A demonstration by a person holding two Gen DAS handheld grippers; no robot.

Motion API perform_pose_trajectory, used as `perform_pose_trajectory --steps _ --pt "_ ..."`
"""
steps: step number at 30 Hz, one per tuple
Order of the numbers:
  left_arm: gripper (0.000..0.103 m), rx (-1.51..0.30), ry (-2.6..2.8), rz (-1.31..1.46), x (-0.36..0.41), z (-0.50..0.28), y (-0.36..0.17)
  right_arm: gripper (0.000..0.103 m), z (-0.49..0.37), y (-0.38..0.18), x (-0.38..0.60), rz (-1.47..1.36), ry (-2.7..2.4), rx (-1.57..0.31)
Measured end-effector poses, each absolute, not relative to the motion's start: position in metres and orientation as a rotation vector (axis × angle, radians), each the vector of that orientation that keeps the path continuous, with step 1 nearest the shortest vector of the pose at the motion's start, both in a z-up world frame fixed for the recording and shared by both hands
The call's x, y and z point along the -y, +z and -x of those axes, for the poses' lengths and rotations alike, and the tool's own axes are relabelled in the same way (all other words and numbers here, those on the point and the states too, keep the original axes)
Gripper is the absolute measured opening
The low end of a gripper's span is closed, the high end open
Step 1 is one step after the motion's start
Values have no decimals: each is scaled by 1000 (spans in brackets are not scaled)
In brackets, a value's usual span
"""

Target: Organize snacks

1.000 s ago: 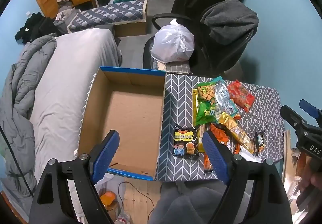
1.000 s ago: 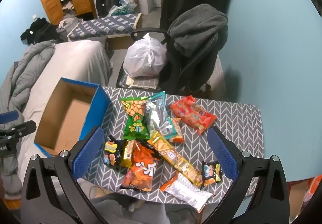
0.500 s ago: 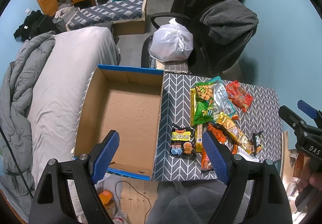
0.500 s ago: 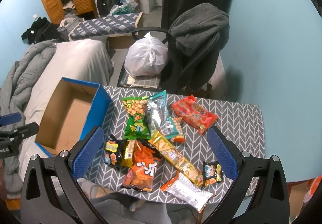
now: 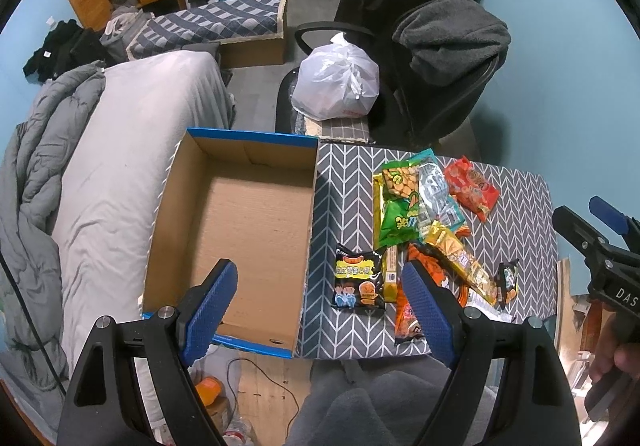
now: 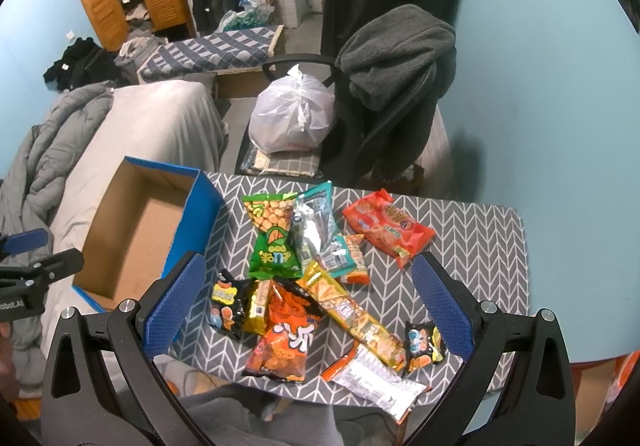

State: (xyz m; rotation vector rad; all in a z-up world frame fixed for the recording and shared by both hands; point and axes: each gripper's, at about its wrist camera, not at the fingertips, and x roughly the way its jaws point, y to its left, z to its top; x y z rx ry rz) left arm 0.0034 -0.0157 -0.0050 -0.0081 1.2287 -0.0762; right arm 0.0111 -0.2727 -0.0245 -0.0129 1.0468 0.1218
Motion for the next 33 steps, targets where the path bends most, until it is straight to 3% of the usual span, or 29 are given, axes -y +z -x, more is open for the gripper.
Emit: perform_pose_trajectory --steps 33 --pt "86 -1254 -79 -3 32 2 -7 101 -7 -31 273 3 133 -1063"
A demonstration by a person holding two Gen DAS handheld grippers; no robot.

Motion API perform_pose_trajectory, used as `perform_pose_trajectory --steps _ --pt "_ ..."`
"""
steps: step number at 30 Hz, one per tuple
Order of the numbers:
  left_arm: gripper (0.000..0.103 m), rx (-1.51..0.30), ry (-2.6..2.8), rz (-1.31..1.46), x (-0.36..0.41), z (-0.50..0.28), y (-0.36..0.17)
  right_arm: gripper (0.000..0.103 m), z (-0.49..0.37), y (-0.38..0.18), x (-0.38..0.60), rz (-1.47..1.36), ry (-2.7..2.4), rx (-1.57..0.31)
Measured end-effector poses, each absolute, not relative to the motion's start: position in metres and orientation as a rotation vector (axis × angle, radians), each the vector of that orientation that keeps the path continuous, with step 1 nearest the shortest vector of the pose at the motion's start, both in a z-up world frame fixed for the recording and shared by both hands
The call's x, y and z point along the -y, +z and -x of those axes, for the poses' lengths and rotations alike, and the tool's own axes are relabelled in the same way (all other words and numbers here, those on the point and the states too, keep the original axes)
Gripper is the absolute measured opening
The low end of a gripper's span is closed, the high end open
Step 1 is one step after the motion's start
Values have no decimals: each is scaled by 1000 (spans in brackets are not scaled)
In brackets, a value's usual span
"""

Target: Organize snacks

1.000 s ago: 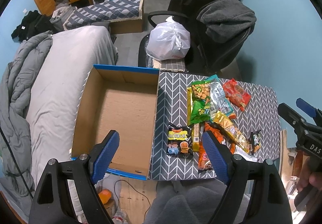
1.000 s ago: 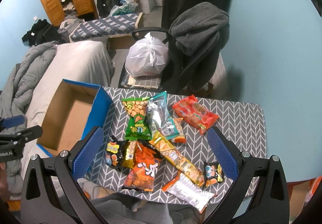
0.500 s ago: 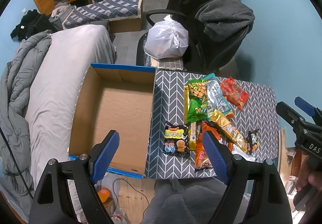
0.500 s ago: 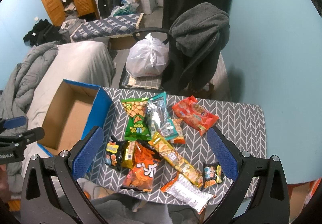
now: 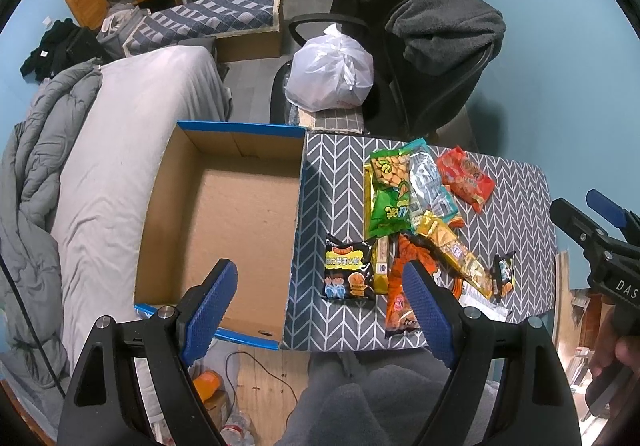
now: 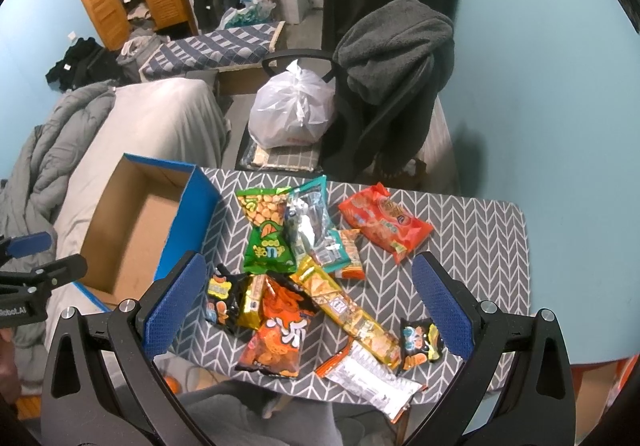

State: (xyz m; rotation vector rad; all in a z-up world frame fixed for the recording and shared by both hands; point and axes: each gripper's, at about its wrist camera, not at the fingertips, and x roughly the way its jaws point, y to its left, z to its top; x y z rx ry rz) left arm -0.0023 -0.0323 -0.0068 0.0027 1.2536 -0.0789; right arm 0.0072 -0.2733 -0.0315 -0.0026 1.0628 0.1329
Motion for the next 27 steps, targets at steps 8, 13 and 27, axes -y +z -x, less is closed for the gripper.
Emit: perform_pose_trajectory --steps 8,13,27 --pt "86 -1262 -82 -14 38 2 -8 101 -9 -37 285 0 134 -1080" --pt "86 -1290 -109 -21 43 0 -17 101 -10 -39 287 -1 134 -1086" --pt "86 -1383 -143 -31 66 -16 -85 101 -22 -84 318 -4 157 -1163"
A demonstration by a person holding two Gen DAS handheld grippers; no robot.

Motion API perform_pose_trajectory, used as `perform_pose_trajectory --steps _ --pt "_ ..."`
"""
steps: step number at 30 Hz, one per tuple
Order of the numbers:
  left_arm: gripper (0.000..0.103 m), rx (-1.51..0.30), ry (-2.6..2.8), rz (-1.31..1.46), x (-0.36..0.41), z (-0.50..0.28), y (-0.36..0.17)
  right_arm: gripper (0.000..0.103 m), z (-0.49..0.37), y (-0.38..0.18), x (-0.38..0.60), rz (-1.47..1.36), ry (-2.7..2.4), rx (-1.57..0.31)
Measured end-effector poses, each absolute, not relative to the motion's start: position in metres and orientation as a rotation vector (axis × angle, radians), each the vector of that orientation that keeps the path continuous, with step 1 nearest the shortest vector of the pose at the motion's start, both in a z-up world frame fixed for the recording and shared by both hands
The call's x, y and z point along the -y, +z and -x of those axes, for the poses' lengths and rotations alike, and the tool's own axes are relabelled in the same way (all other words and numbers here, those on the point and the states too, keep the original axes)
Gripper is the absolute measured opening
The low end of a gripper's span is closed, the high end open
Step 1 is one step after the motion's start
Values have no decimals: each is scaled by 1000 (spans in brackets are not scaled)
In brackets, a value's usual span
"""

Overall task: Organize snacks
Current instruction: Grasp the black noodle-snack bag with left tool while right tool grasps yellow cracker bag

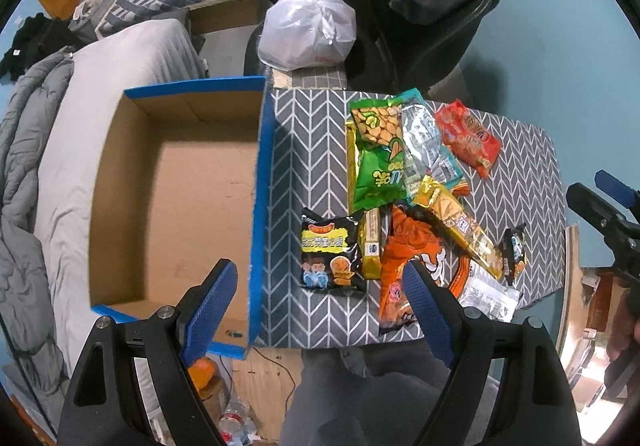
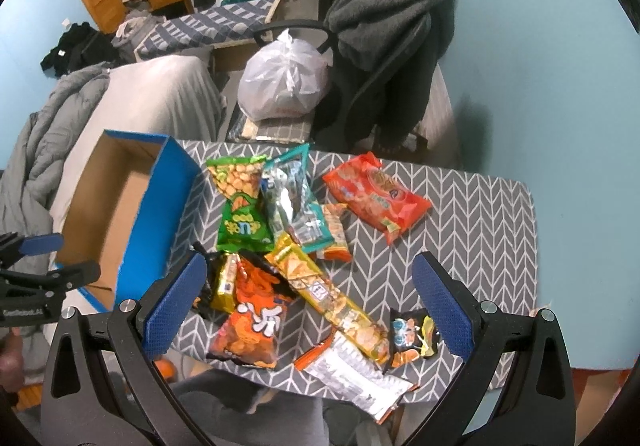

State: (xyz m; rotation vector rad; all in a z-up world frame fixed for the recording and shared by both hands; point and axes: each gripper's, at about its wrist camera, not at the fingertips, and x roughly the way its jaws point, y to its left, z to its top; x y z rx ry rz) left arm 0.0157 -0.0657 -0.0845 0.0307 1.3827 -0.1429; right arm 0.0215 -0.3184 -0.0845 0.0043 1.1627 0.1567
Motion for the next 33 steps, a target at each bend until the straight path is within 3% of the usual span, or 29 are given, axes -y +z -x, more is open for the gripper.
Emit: perform_pose_trajectory --steps 16,33 --pt "86 -1408 -186 -91 102 -29 -155 101 -26 -173 349 85 216 -1257" --pt "86 -1488 -125 -126 84 -33 -213 101 -35 -251 339 217 412 -1348"
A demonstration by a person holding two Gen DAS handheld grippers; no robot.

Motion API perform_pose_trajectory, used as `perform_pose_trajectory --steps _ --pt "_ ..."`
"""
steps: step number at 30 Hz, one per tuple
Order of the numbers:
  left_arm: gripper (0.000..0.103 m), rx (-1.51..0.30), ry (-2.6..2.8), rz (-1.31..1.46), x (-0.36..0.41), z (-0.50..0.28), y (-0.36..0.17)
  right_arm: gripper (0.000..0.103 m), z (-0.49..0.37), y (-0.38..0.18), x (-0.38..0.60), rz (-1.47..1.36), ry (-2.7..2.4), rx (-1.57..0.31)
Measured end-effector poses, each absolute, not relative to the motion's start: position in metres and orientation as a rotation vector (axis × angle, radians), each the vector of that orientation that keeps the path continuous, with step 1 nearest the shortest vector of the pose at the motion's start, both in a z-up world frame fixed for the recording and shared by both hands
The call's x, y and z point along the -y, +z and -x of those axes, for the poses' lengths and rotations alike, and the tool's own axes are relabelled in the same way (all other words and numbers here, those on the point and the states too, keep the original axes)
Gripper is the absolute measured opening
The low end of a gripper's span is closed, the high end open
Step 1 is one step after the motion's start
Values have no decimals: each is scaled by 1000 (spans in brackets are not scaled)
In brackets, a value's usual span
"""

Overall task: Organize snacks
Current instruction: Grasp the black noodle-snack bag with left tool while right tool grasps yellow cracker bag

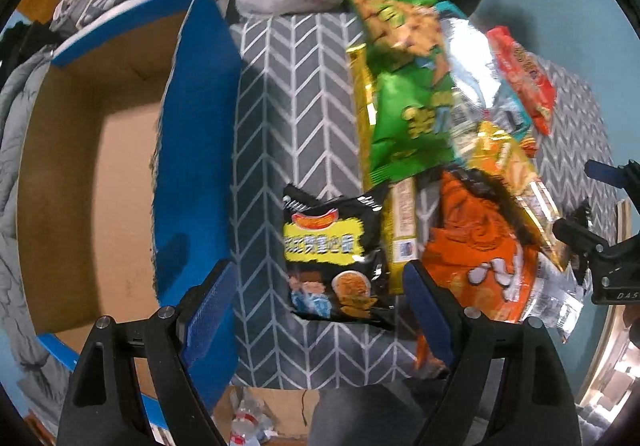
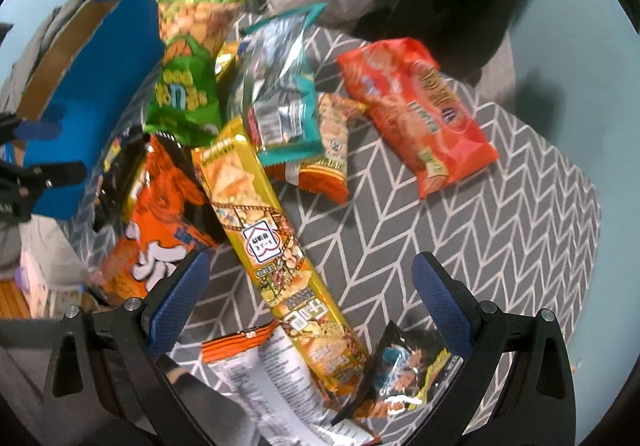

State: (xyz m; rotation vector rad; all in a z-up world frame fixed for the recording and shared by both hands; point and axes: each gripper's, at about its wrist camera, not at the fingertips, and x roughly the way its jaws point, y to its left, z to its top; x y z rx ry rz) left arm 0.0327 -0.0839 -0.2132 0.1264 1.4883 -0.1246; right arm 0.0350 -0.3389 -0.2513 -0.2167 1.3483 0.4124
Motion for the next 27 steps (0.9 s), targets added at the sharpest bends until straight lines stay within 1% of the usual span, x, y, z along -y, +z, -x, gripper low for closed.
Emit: perform_pose_trajectory --steps 4,14,16,18,20,23,24,25,26,27 --pt "86 -1519 -85 -76 68 -36 -224 95 -39 -264 335 254 441 -1370" --pt "86 -1493 -67 -158 61 -35 -228 89 -52 -296 320 282 493 -1402" --pt "86 -1493 -55 -159 56 -37 -230 85 -54 -303 315 291 505 -1405" --pt "86 -1511 -84 -160 57 -36 -230 85 -57 -309 312 296 516 -1408" --pt "86 -1540 -123 -169 62 -34 -230 82 -59 -316 308 302 528 -1413" --pt "86 -1541 -168 -150 70 -29 -229 74 -69 -335 299 300 538 -1435" --pt "86 -1557 -179 -138 73 -28 -232 70 -71 -340 297 292 544 -1444" --pt "86 -1575 -185 -121 77 -27 -235 63 -72 -346 296 284 552 -1451" --pt "86 -1592 -189 -102 79 -28 -239 59 -73 -352 294 280 560 -1455" --pt "86 -1613 -200 -67 80 -29 -244 52 -74 -356 292 278 573 -1460"
